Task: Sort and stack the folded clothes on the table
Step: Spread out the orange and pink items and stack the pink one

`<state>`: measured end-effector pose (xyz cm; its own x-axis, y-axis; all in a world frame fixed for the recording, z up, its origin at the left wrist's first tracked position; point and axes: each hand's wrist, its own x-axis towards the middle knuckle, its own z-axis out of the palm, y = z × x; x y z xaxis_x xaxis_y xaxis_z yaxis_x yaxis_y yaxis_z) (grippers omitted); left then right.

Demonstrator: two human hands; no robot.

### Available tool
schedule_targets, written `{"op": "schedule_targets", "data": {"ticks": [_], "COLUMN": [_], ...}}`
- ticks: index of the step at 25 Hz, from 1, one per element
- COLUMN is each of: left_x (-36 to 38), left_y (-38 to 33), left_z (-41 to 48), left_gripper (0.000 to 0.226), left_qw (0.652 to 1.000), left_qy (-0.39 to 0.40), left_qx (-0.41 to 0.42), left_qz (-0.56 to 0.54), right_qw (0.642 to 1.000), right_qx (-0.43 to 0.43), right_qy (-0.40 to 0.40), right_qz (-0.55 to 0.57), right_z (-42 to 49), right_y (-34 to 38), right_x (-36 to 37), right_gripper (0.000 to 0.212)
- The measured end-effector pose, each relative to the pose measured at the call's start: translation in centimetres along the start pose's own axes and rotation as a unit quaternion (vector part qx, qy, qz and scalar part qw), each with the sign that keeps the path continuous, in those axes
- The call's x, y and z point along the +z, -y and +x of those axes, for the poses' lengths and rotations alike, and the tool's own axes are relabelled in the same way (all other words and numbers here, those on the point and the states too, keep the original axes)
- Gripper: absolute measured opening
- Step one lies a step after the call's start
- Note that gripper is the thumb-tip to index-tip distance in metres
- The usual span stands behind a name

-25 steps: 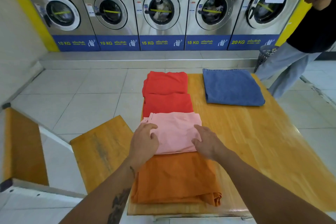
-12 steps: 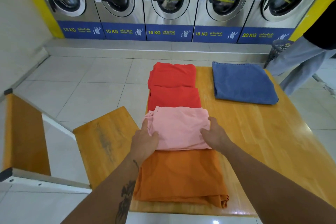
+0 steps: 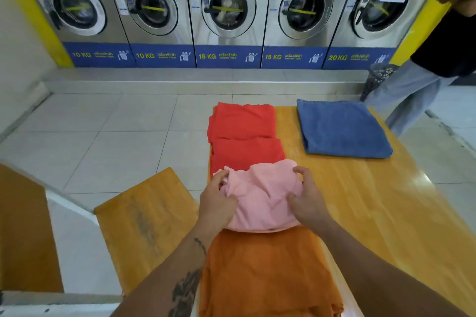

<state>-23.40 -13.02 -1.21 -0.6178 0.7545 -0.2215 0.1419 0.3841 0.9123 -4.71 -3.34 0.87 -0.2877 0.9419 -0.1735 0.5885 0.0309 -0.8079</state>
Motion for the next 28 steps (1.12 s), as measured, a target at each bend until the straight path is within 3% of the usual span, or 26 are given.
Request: {"op": "schedule_targets", "data": {"ticks": [13, 26, 28], "left_x": [-1.8, 1.3, 1.6], "left_y": [-6.2, -10.0, -8.9], "left_z": [4.8, 24.2, 27.0], "left_gripper": [0.058, 0.057, 0.059], "left_qw": [0.988, 0.970, 0.972], "left_qy": [-0.074, -0.184, -0.167], "left_qx": [0.125, 0.156, 0.142], "left_qz": [-0.050, 0.040, 0.086], "right_qw": [0.991, 0.985, 0.989], "right_qx": [-0.116, -0.153, -0.133], "right_qy": [-0.029, 0.006, 0.019], "right_qz": [0.051, 0.084, 0.061], "right_z": [6.3, 27.1, 29.6], "right_y": [5.6, 8.8, 7.7], "right_x": [-2.4, 0.9, 2.3], "right_gripper": [0.056, 0.048, 0.045]}}
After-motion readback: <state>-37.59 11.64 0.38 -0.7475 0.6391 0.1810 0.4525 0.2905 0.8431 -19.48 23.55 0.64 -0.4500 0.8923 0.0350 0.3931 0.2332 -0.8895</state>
